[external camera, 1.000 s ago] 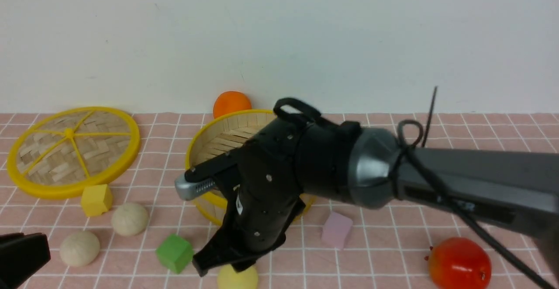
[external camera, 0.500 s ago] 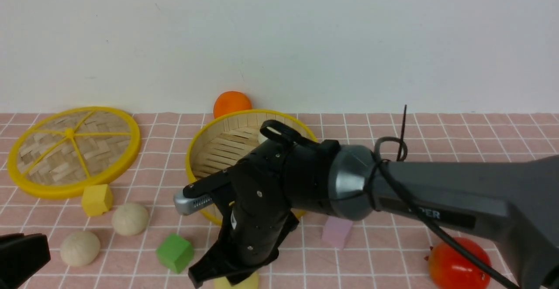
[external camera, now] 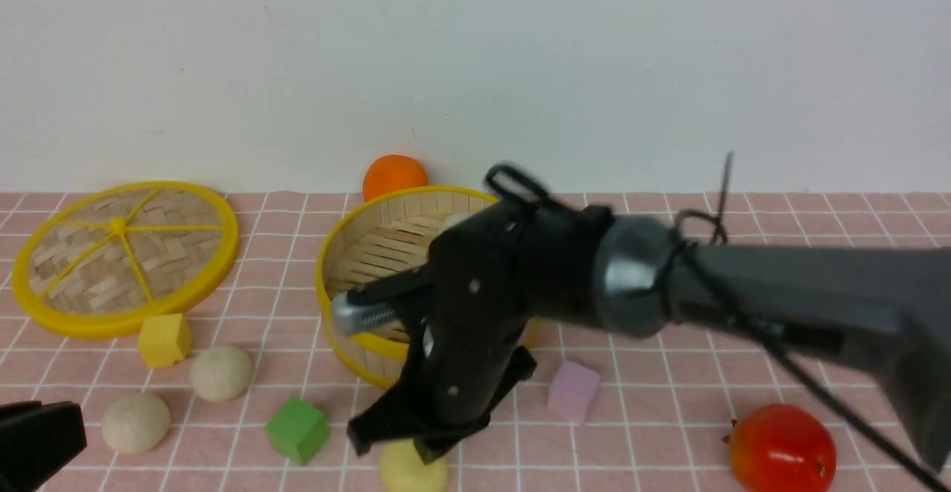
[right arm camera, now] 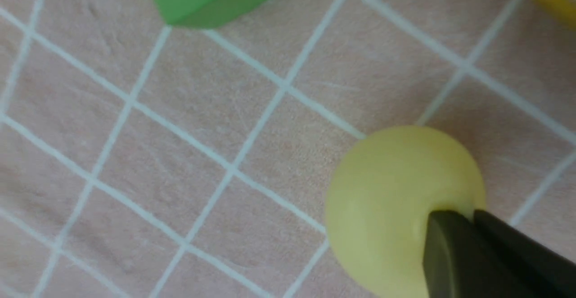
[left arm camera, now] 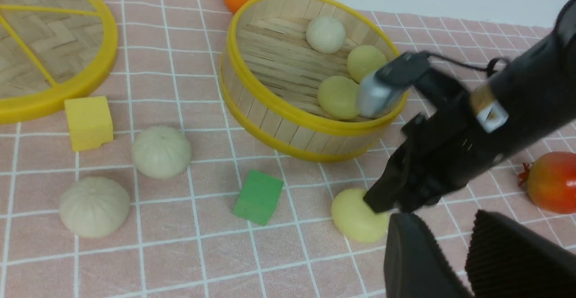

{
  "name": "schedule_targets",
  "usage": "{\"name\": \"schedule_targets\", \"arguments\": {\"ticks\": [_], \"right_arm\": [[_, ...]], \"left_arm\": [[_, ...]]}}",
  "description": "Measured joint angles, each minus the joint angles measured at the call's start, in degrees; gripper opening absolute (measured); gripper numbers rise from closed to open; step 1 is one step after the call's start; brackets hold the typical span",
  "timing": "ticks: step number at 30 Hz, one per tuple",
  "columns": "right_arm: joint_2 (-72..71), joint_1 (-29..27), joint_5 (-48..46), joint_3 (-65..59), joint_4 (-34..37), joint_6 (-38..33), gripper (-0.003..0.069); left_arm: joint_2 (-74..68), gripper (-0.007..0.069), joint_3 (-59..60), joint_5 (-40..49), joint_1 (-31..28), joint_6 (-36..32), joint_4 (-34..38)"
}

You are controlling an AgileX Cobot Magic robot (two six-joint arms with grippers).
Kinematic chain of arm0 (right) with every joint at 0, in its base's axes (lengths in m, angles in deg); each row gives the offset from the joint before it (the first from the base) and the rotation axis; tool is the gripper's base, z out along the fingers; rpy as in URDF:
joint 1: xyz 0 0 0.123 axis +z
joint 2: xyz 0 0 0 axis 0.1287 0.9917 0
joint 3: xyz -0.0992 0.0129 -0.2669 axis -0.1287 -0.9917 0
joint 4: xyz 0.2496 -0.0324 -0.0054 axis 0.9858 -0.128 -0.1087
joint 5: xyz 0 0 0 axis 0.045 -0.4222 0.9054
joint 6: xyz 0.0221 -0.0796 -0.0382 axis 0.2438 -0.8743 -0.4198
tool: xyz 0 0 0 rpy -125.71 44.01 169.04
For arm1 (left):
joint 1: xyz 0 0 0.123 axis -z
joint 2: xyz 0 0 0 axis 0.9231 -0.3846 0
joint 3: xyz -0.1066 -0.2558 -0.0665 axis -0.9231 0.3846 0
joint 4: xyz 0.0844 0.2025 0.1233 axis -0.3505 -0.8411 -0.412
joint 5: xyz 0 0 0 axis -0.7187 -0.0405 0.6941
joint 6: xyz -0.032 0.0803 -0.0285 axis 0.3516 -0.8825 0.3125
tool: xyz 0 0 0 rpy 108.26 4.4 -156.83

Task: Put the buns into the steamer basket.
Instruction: Use the right arm to put the steamed stuffed bun into the steamer

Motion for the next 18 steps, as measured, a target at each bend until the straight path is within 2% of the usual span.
{"name": "schedule_targets", "arguments": {"ticks": [3, 7, 8, 9, 10, 12, 13, 14, 18], "right_arm": [[-1.7, -2.3, -0.3, 0.0, 5.8, -3.9, 0.0018], [-4.5, -7.2, 0.4, 0.0, 21.5, -13.2, 0.0018], [-4.6, -7.5, 0.5, 0.0, 23.1, -13.7, 0.0018], [-5.0, -9.8, 1.8, 0.0, 29.2, -17.9, 0.0018], [-5.0, -11.0, 2.7, 0.1, 31.9, -20.0, 0.0018], [-4.8, -13.6, 6.1, 0.7, 37.2, -25.6, 0.0018], [-4.8, -13.8, 6.6, 0.7, 37.7, -26.2, 0.0018], [-4.2, -15.3, 10.6, 1.1, 40.7, -31.4, 0.0018], [-1.2, -16.8, 20.0, 1.5, 48.7, -43.5, 0.0018]], "left_arm": [[0.0, 0.0238, 0.0, 0.0, 0.0, 0.0, 0.0], [0.0, 0.0238, 0.0, 0.1, 0.0, 0.0, 0.0], [0.0, 0.0238, 0.0, 0.1, 0.0, 0.0, 0.0], [0.0, 0.0238, 0.0, 0.1, 0.0, 0.0, 0.0], [0.0, 0.0238, 0.0, 0.1, 0.0, 0.0, 0.0], [0.0, 0.0238, 0.0, 0.1, 0.0, 0.0, 0.0], [0.0, 0.0238, 0.0, 0.1, 0.0, 0.0, 0.0], [0.0, 0.0239, 0.0, 0.1, 0.0, 0.0, 0.0], [0.0, 0.024, 0.0, 0.2, 0.0, 0.0, 0.0]]}}
